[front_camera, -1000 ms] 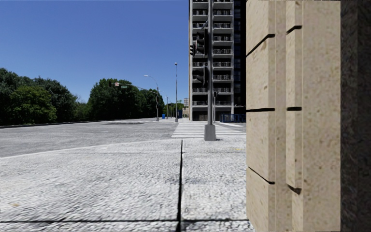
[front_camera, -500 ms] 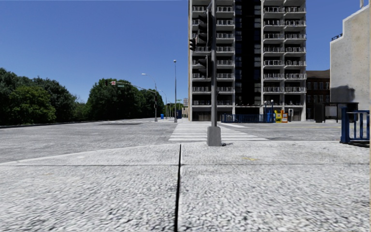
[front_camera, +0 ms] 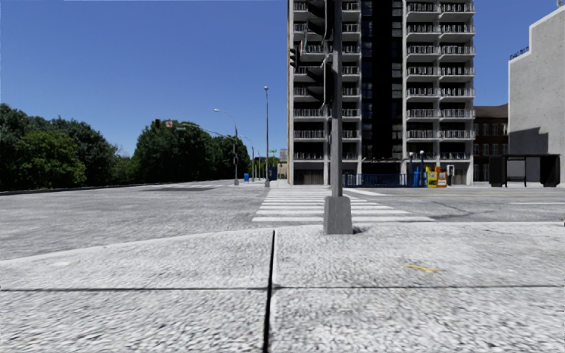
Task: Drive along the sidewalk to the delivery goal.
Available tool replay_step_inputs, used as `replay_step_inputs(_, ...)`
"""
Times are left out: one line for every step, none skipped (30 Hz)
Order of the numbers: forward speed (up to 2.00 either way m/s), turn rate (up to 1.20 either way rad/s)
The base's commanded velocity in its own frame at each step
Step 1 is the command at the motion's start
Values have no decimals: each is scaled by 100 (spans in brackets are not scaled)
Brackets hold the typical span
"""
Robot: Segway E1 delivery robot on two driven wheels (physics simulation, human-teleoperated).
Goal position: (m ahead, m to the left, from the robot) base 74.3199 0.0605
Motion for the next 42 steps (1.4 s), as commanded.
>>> replay_step_inputs(200, 0)
replay_step_inputs(200, 0)
replay_step_inputs(200, 0)
replay_step_inputs(200, 0)
replay_step_inputs(200, 0)
replay_step_inputs(200, 0)
replay_step_inputs(200, 0)
replay_step_inputs(200, 0)
replay_step_inputs(200, 0)
replay_step_inputs(200, 0)
replay_step_inputs(200, 0)
replay_step_inputs(200, 0)
replay_step_inputs(200, 0)
replay_step_inputs(200, 0)
replay_step_inputs(200, 0)
replay_step_inputs(200, 0)
replay_step_inputs(200, 0)
replay_step_inputs(200, 0)
replay_step_inputs(200, 0)
replay_step_inputs(200, 0)
replay_step_inputs(200, 0)
replay_step_inputs(200, 0)
replay_step_inputs(200, 0)
replay_step_inputs(200, 0)
replay_step_inputs(200, 0)
replay_step_inputs(200, 0)
replay_step_inputs(200, 0)
replay_step_inputs(200, 0)
replay_step_inputs(200, 0)
replay_step_inputs(200, 0)
replay_step_inputs(200, 0)
replay_step_inputs(200, 0)
replay_step_inputs(200, 0)
replay_step_inputs(200, 0)
replay_step_inputs(200, 0)
replay_step_inputs(200, 0)
replay_step_inputs(200, 0)
replay_step_inputs(200, 0)
replay_step_inputs(200, 0)
replay_step_inputs(200, 0)
replay_step_inputs(200, 0)
replay_step_inputs(200, 0)
